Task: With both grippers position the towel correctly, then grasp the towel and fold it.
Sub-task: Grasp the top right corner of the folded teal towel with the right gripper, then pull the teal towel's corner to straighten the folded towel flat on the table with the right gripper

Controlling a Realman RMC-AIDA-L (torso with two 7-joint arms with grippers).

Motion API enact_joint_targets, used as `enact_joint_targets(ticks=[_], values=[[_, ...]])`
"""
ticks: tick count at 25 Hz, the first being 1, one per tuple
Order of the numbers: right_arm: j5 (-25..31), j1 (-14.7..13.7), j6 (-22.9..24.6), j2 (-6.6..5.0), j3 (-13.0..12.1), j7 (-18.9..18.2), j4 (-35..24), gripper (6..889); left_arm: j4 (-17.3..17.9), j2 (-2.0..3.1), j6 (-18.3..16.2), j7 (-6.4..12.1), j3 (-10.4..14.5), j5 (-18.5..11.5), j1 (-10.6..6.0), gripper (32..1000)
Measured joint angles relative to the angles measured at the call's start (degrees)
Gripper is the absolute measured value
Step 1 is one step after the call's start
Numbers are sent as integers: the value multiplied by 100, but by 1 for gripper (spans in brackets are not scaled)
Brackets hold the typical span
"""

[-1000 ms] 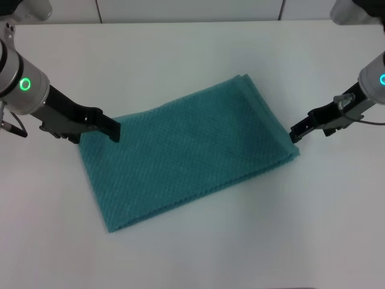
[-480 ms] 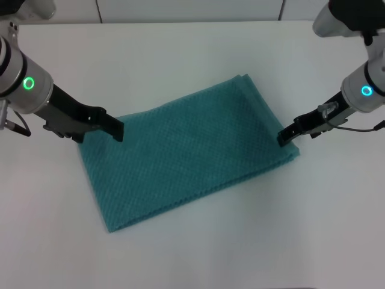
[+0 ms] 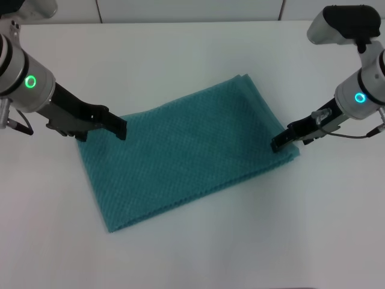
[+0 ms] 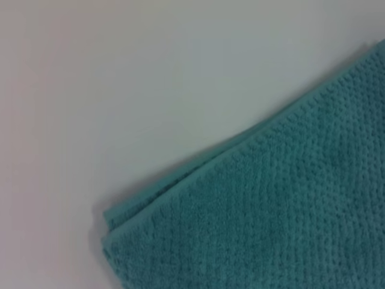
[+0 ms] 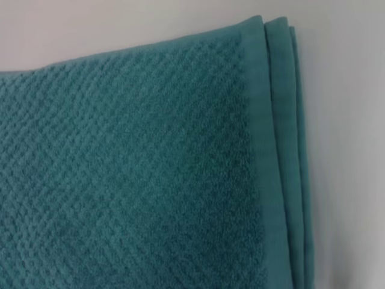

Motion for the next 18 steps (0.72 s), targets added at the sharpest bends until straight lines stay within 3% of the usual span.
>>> enact_joint_targets(ticks=[7,10,18], values=[[1,40,-208,-16,-8,23,252,843,-11,2,14,8,0,-34,-32,862],[-11,54,-293,-23,-31,30,348,670,-37,2,33,9,0,-36,-44,860],[-11,41,-393,-16,-16,6,351,331,-160,2,61,20,0,-36,-64,856]])
